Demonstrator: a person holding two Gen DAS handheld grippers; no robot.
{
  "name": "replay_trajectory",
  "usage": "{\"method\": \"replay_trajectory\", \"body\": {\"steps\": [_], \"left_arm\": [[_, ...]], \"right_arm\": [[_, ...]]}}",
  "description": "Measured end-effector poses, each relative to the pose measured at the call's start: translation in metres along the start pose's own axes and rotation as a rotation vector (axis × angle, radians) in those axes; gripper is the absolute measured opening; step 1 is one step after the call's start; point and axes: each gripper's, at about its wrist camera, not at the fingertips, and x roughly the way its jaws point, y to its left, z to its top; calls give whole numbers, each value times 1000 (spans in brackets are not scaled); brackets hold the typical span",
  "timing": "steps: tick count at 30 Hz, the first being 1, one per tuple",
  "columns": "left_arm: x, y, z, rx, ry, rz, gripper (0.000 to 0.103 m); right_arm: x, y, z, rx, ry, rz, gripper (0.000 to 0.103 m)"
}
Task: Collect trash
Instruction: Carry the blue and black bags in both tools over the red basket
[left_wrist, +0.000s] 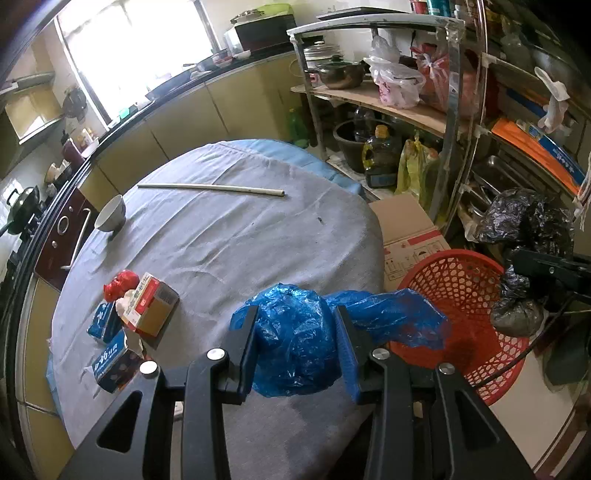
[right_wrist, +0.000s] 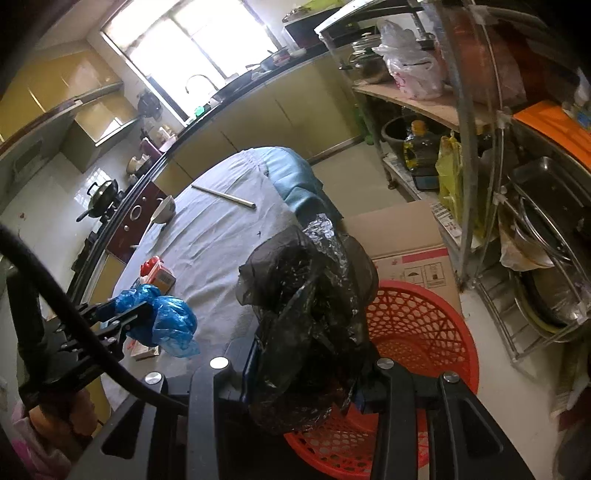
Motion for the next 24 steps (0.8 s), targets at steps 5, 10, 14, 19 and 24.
{"method": "replay_trajectory", "body": {"steps": [5, 10, 14, 19, 24], "left_arm": [[0, -6, 3, 12, 0, 4, 41], [0, -11, 6, 22, 0, 3, 41], [1, -16, 8, 32, -1, 0, 41], [2, -22, 11, 43, -1, -2, 41], [3, -28, 13, 55, -1, -2, 41]], "right_arm": [[-1, -4, 1, 3, -2, 5, 41], [-2, -8, -1, 10, -1, 8, 41], [-2, -12, -2, 17, 3, 8, 41], [-2, -18, -4, 29, 10, 11, 41], [-2, -24, -5, 40, 13, 14, 41]]}}
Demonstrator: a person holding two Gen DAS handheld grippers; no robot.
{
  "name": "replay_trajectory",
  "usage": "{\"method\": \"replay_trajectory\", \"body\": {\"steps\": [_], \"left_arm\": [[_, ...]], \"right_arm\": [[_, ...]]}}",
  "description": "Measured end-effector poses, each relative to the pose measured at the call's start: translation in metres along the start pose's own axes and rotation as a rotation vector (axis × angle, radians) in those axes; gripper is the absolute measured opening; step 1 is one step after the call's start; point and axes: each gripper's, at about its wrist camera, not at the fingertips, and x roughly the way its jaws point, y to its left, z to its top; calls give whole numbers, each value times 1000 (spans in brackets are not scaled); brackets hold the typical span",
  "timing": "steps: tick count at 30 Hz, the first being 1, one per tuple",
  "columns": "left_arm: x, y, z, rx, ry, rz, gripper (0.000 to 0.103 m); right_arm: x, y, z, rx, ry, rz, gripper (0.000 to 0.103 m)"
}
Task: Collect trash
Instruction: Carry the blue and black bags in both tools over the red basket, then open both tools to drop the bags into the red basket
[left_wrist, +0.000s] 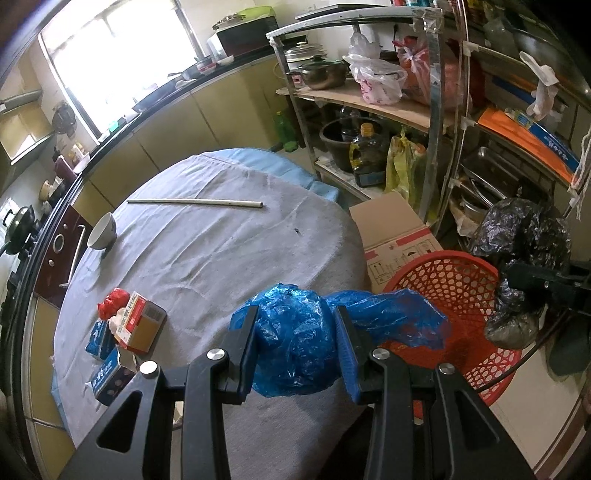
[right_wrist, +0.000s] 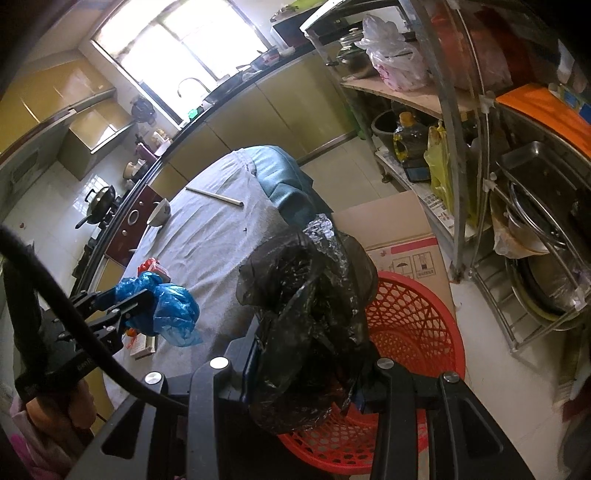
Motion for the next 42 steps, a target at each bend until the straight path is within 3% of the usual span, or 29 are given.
{"method": "replay_trajectory", "body": {"steps": [42], "left_arm": [[7, -43, 17, 81, 11, -22, 41]], "right_arm": [[-2, -35, -12, 85, 22, 0, 41]]}}
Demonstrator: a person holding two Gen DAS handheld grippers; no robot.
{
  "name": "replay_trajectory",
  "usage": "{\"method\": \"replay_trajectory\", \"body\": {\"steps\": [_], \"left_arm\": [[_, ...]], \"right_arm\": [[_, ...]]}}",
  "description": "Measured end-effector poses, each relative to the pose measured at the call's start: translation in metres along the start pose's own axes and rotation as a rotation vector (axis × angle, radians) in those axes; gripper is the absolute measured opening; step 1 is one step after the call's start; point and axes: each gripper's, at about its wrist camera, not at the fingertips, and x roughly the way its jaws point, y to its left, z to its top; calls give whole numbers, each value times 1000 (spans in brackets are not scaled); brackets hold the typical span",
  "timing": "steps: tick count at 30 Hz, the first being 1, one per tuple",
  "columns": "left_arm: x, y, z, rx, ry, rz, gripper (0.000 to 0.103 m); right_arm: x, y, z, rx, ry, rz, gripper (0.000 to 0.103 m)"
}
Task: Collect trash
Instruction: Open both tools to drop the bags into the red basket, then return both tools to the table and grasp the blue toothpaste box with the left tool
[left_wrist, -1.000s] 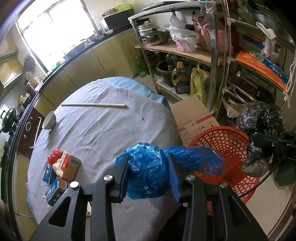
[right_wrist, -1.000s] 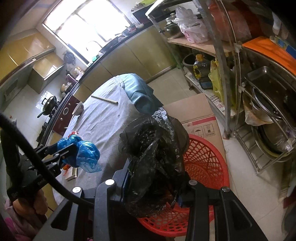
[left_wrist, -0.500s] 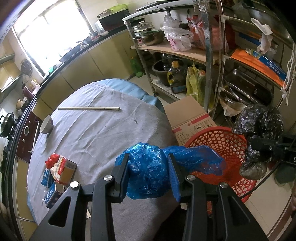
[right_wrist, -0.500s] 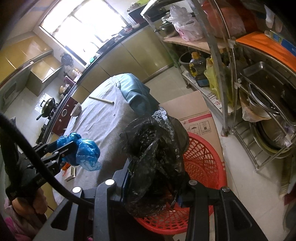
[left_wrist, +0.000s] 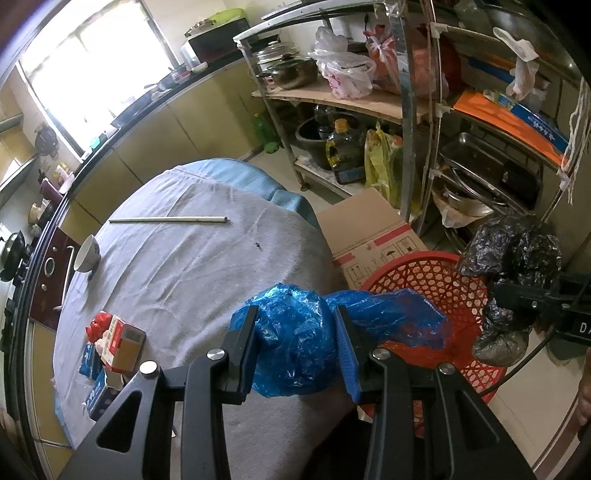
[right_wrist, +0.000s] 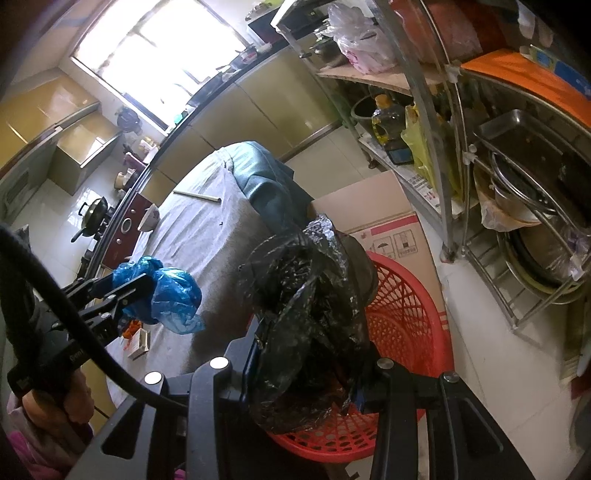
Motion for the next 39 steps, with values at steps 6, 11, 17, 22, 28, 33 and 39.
{"method": "replay_trajectory", "body": {"steps": [6, 11, 17, 22, 28, 33, 39], "left_arm": [[12, -13, 1, 12, 31, -119, 41], [39, -29, -7, 14, 114, -279, 43], [59, -36, -17, 1, 191, -353, 48], [54, -23, -21, -18, 164, -329, 58], [40, 9, -32, -42, 113, -233, 59], [28, 45, -47, -93, 85, -134, 60], [8, 98, -74, -180, 47, -24, 61]], "right_arm": [[3, -15, -2, 36, 3, -7, 41], [9, -32, -3, 88, 27, 0, 41], [26, -41, -7, 144, 91, 27, 50], [33, -40, -6, 155, 110, 21, 58], [31, -17, 2, 108, 79, 9, 58], [36, 20, 10, 43, 66, 22, 58], [51, 75, 14, -51, 74, 45, 58]]}}
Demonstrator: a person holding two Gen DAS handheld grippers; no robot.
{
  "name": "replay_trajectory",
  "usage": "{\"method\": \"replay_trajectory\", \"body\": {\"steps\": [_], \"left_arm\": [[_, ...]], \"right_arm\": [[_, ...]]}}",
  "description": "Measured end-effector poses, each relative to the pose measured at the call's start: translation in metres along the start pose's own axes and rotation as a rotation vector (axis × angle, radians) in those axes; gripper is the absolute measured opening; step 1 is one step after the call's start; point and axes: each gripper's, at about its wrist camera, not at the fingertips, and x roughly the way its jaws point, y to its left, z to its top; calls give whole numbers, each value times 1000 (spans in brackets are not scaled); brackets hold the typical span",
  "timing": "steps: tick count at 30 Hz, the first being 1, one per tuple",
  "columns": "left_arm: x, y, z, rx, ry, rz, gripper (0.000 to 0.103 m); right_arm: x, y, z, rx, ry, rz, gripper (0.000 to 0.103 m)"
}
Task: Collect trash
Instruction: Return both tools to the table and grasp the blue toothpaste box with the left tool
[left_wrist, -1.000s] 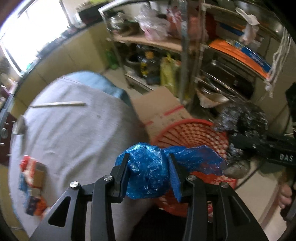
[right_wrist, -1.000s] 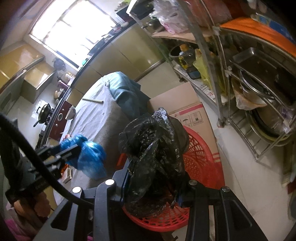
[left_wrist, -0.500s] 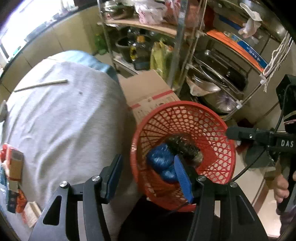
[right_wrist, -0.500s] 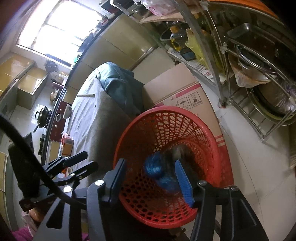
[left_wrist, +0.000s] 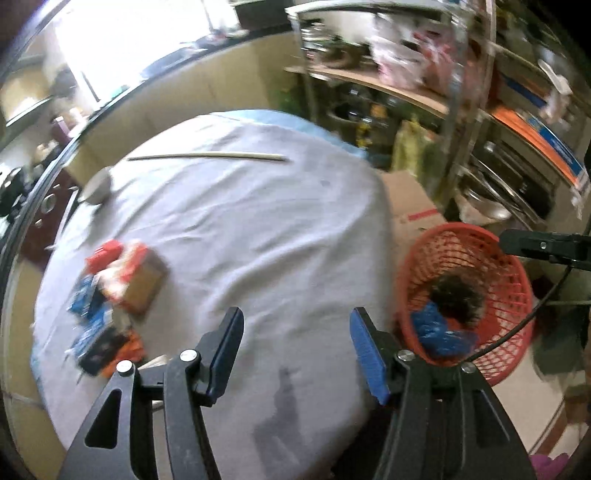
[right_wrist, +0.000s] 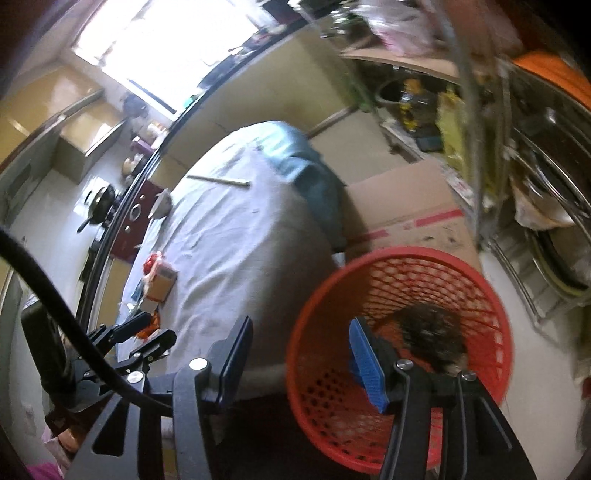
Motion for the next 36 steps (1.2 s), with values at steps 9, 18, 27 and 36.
{"method": "replay_trajectory", "body": {"steps": [9, 18, 27, 36], "left_arm": [[-22, 79, -30, -153, -34, 115, 62], [-29, 139, -63, -268, -35, 223, 63], [-31, 186, -92, -355, -17, 293, 63], [-24, 218, -117, -426, 8, 285, 67]], "right_arm": [[33, 89, -1, -163, 45, 43, 58], [58, 153, -9, -288, 91, 78, 58], [86, 209, -23, -395, 141, 116, 58], [122, 257, -44, -549, 212, 157, 58]]}}
